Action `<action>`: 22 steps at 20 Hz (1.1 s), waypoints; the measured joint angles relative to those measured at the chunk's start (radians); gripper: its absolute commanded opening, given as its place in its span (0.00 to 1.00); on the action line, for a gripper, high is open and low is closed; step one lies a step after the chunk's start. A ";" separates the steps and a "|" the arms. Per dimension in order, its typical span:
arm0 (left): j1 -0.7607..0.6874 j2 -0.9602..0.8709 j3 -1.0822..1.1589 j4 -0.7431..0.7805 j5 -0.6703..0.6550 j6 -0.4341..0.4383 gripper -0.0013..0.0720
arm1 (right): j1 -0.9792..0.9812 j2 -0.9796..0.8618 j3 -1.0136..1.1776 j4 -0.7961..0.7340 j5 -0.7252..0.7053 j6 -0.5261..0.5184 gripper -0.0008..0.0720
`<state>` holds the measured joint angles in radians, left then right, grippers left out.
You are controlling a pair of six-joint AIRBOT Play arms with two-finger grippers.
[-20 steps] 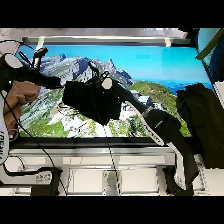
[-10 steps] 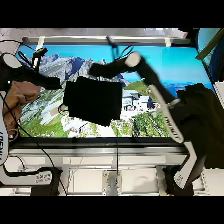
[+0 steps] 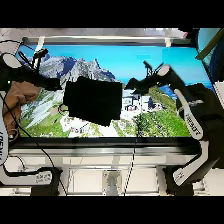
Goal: Fold the clothes and pants, and hang the long-sleeved shirts on hangers.
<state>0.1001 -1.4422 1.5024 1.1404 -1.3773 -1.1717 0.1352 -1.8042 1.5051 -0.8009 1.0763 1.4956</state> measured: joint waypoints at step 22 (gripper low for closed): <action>0.000 0.000 0.000 0.000 -0.001 0.000 0.04 | -0.053 -0.072 0.291 0.179 0.134 -0.035 0.02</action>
<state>0.1001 -1.4418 1.5024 1.1400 -1.3781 -1.1717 0.0826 -1.8767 1.7962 -0.6220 1.2106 1.4609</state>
